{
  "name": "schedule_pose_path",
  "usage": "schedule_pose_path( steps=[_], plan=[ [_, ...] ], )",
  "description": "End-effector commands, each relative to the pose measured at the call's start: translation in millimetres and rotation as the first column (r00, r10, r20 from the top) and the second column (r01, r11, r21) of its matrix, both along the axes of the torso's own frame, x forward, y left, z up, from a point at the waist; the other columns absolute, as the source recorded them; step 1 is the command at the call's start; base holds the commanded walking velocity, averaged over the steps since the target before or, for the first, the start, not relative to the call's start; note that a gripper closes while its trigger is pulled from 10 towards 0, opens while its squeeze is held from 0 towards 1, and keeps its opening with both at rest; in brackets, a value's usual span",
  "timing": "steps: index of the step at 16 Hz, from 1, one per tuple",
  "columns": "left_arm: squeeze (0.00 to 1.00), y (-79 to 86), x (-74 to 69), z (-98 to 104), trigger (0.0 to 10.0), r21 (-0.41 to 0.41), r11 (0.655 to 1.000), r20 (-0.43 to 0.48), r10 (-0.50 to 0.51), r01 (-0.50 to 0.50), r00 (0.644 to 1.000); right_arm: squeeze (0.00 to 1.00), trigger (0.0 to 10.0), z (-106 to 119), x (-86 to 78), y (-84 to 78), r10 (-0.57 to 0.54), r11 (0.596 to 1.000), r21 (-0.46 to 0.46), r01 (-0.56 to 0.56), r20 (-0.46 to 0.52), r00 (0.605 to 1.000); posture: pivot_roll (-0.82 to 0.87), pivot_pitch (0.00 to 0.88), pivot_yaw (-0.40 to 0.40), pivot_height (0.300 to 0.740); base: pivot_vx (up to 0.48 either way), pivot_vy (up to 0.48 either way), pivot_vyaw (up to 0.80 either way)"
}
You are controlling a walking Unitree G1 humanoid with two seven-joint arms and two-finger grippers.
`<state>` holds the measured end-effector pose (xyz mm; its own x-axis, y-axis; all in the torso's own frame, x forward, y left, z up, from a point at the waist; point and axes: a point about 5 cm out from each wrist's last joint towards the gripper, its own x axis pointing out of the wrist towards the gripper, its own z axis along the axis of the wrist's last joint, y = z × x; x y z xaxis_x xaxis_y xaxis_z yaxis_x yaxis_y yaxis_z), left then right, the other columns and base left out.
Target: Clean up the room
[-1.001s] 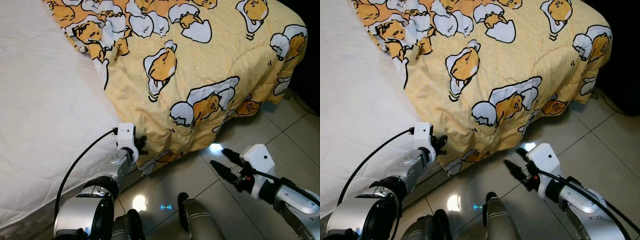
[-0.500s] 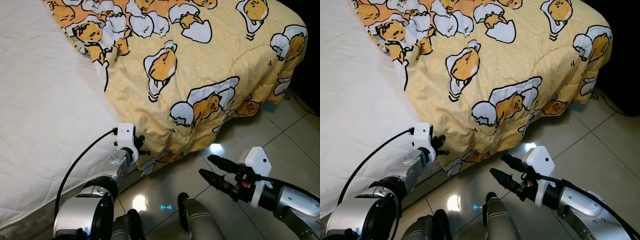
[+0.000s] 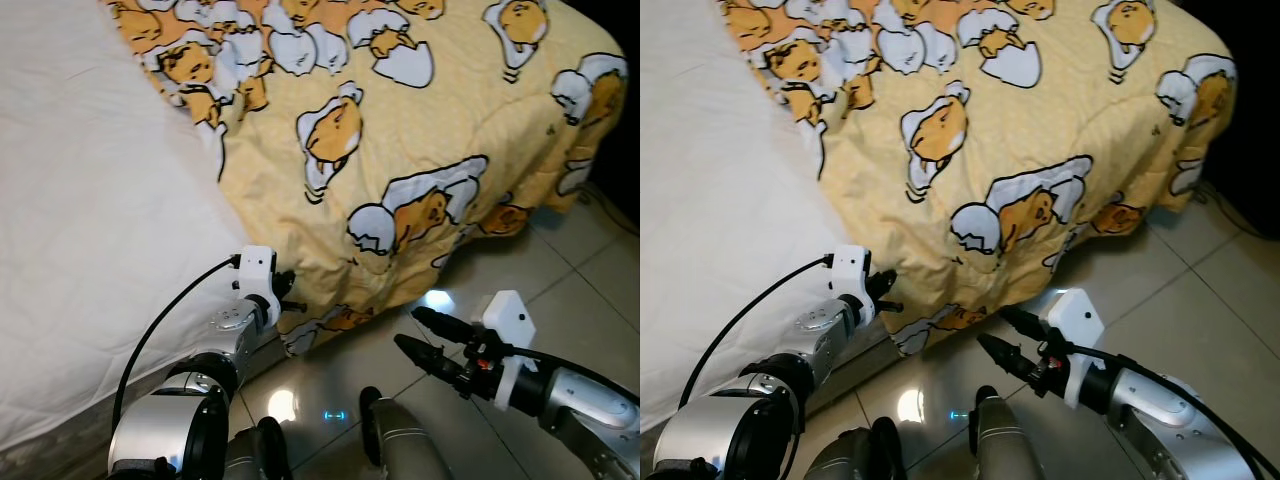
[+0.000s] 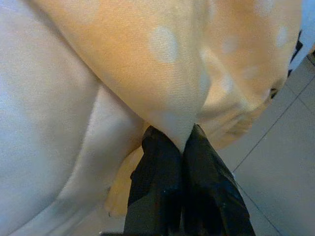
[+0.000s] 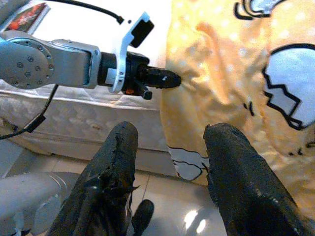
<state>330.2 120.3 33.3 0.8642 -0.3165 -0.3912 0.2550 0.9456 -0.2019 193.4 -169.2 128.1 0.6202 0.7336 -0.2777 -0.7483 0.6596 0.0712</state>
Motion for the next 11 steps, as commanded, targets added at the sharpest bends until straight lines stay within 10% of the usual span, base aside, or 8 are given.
schedule_pose_path(
  steps=[1, 6, 11],
  plan=[
    [0.0, 3.1, -5.5, -6, 0.0, -0.018, 1.0, -0.012, 0.007, -0.008, 1.0, 0.0, 10.0, -4, -2.1, 0.8, -0.003, 1.0, -0.003, 0.003, -0.006, 1.0, -0.36, 0.257, 0.092, 0.74, 0.0, 0.0, 0.0],
    [0.0, 3.7, -10.7, -5, 0.0, -0.112, 0.994, 0.066, 0.026, -0.019, 0.998, 0.0, 10.0, -9, -2.8, 2.9, -0.013, 1.0, 0.002, 0.013, 0.001, 1.0, -0.34, 0.23, 0.112, 0.74, 0.0, 0.0, 0.0],
    [0.0, -14.0, -59.4, -36, 0.0, -0.039, 0.994, 0.058, -0.1, 0.102, 0.993, 0.0, 10.0, -14, -3.7, 4.5, -0.019, 1.0, 0.002, 0.019, 0.008, 1.0, -0.32, 0.207, 0.124, 0.74, 0.0, 0.0, 0.0]
  ],
)
